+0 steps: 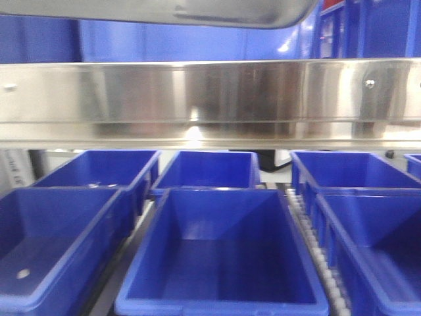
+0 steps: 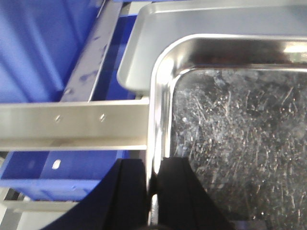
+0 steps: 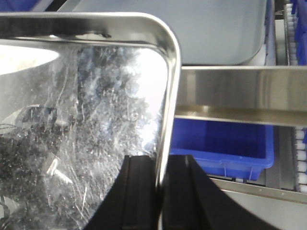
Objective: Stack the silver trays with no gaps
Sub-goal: 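Carry the tray in both grippers while turning toward the second shelf, then hold the tray with both grippers above the larger silver tray on the shelf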
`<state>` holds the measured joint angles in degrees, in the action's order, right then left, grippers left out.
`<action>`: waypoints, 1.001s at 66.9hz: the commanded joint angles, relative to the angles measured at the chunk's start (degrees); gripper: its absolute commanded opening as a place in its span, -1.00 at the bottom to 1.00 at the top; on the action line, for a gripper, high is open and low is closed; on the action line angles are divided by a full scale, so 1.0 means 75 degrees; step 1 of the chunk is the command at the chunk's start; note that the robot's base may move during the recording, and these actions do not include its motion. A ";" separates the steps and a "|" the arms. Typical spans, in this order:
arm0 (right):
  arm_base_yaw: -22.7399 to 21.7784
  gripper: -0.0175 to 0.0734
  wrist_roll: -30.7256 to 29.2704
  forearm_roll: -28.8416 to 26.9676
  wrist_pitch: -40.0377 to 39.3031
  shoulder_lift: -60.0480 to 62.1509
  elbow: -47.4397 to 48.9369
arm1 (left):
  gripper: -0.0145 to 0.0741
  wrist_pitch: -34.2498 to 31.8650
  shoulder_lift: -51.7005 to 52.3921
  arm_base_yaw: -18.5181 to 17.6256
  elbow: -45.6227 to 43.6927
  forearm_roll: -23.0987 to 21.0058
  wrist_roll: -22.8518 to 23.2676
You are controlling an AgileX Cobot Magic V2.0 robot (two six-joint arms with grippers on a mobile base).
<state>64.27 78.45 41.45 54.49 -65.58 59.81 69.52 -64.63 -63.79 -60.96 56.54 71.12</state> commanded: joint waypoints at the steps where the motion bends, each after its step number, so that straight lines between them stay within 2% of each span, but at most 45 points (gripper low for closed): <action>1: 0.0116 -0.65 -0.0064 0.0338 -0.7533 -0.0017 0.0105 | -0.71 -0.0852 -0.0036 -0.0126 -0.0042 -0.0088 -0.0015; 67: 0.0116 -0.65 -0.0064 0.0338 -0.7533 -0.0017 0.0105 | -0.71 -0.0852 -0.0036 -0.0126 -0.0042 -0.0088 -0.0015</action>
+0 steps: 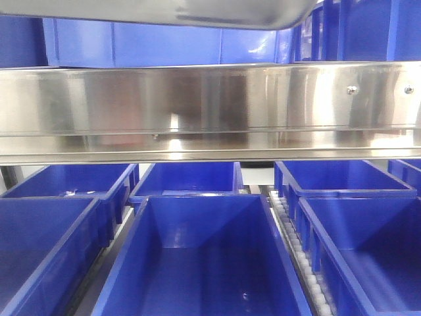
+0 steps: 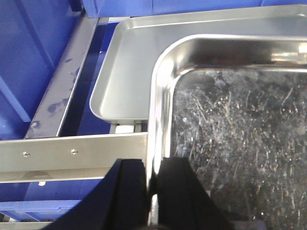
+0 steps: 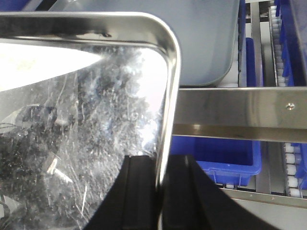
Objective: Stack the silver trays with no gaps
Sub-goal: 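Hold the tray with both grippers above the larger silver tray on the shelf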
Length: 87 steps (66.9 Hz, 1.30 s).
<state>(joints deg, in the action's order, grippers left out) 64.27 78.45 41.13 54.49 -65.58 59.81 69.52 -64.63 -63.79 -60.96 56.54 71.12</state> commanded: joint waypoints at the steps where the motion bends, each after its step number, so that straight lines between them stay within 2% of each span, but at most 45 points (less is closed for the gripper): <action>1: 0.0116 -0.65 -0.0064 0.0380 -0.7533 -0.0017 0.0105 | -0.71 -0.0852 -0.0036 -0.0126 -0.0042 -0.0088 -0.0015; 51: 0.0116 -0.65 -0.0064 0.0380 -0.7424 -0.0017 0.0105 | -0.71 -0.0865 -0.0036 -0.0126 -0.0042 -0.0088 -0.0015; 71: 0.0116 -0.65 -0.0064 0.0380 -0.5762 -0.0017 0.0105 | -0.71 -0.0865 -0.0036 -0.0126 -0.0042 -0.0088 -0.0015; 87: 0.0116 -0.65 -0.0064 0.0380 -0.3959 -0.0017 0.0105 | -0.71 -0.0865 -0.0036 -0.0126 -0.0042 -0.0088 -0.0015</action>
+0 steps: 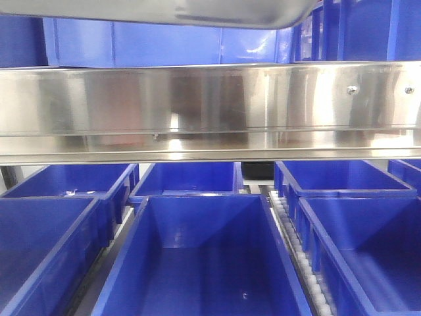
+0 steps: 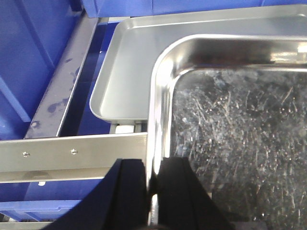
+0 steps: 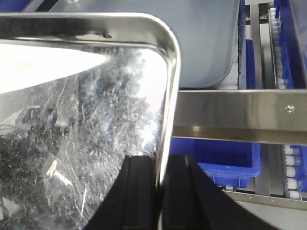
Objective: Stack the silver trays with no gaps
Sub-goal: 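Hold the tray with both grippers above the larger silver tray on the shelf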
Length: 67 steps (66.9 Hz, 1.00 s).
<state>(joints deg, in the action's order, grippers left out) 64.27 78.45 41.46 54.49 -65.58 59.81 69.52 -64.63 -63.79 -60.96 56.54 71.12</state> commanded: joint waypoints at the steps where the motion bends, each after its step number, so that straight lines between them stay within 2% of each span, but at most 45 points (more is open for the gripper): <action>1: 0.0116 -0.65 -0.0064 0.0337 -0.3850 -0.0017 0.0105 | -0.71 -0.0865 -0.0036 -0.0126 -0.0042 -0.0088 -0.0015; 16: 0.0116 -0.65 -0.0064 0.0337 -0.2094 -0.0017 0.0105 | -0.71 -0.0865 -0.0036 -0.0126 -0.0042 -0.0088 -0.0015; 31: 0.0116 -0.65 -0.0064 0.0337 -0.1116 -0.0017 0.0105 | -0.71 -0.0955 -0.0036 -0.0126 -0.0042 -0.0088 -0.0015; 45: 0.0116 -0.65 -0.0064 0.0337 0.0285 -0.0017 0.0105 | -0.71 -0.1085 -0.0036 -0.0126 -0.0042 -0.0088 -0.0015; 67: 0.0116 -0.65 -0.0064 0.0354 0.0095 -0.0017 0.0105 | -0.71 -0.1417 -0.0036 -0.0126 -0.0042 -0.0241 -0.0015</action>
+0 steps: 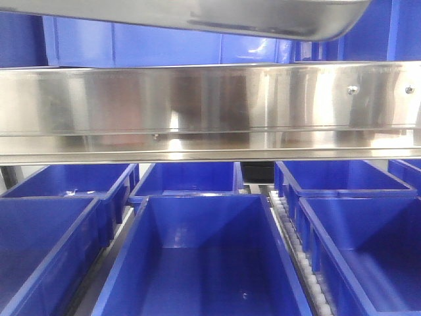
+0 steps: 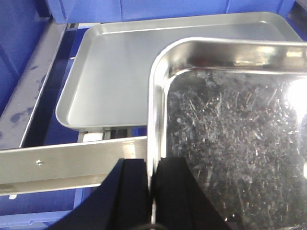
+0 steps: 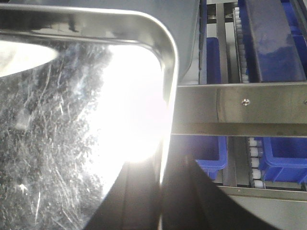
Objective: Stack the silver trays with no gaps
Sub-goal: 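Hold the tray with both grippers above the larger silver tray on the shelf, then lower the held tray into the larger silver tray with both grippers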
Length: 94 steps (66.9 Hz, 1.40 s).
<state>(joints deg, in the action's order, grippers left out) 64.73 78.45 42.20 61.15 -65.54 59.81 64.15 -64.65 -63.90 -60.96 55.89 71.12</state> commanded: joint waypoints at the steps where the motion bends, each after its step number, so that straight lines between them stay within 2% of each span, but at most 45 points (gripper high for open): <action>1: 0.0055 -0.65 -0.0064 0.0276 -0.0794 -0.0022 0.0105 | -0.71 -0.0701 -0.0033 -0.0098 -0.0042 -0.0202 -0.0015; 8: -0.0039 -0.64 -0.0064 0.0286 -0.0823 -0.0022 0.0160 | -0.71 -0.0735 -0.0047 0.0078 -0.0180 -0.0608 -0.0015; 13: -0.0283 -0.64 -0.0078 0.0286 -0.0845 -0.0138 0.0367 | -0.71 -0.0807 -0.0117 0.0408 -0.0307 -0.0976 -0.0162; 22: -0.0874 -0.64 -0.0649 0.0147 -0.1113 -0.0503 0.0913 | -0.71 -0.1502 -0.0364 0.1077 -0.0536 -0.1780 -0.1047; 29: -0.1421 -0.64 -0.1446 -0.0351 -0.1480 -0.1061 0.1453 | -0.71 -0.2141 -0.0701 0.1832 -0.0784 -0.2637 -0.1845; 34: -0.1728 -0.64 -0.1766 -0.0535 -0.1766 -0.1453 0.1723 | -0.71 -0.2383 -0.0944 0.2374 -0.1040 -0.3027 -0.2210; 47: -0.2561 -0.64 -0.2433 -0.1165 -0.2302 -0.2367 0.2417 | -0.71 -0.3112 -0.1610 0.3664 -0.1655 -0.4419 -0.3778; 56: -0.3090 -0.64 -0.3171 -0.1774 -0.2553 -0.3115 0.3029 | -0.71 -0.3245 -0.2141 0.4335 -0.2000 -0.4676 -0.4233; 71: -0.3547 -0.65 -0.3496 -0.1959 -0.2763 -0.4036 0.3842 | -0.71 -0.3817 -0.2947 0.5017 -0.2312 -0.5300 -0.4718; 81: -0.3737 -0.65 -0.3514 -0.2346 -0.2834 -0.4409 0.3969 | -0.71 -0.3958 -0.3492 0.5148 -0.2546 -0.5330 -0.4909; 94: -0.3835 -0.65 -0.3544 -0.2346 -0.3130 -0.4681 0.3969 | -0.71 -0.4065 -0.3967 0.5148 -0.2638 -0.5347 -0.4909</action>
<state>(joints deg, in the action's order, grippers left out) 35.27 52.48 27.25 47.50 -100.35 88.39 39.68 -93.58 -24.01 -79.77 20.55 34.45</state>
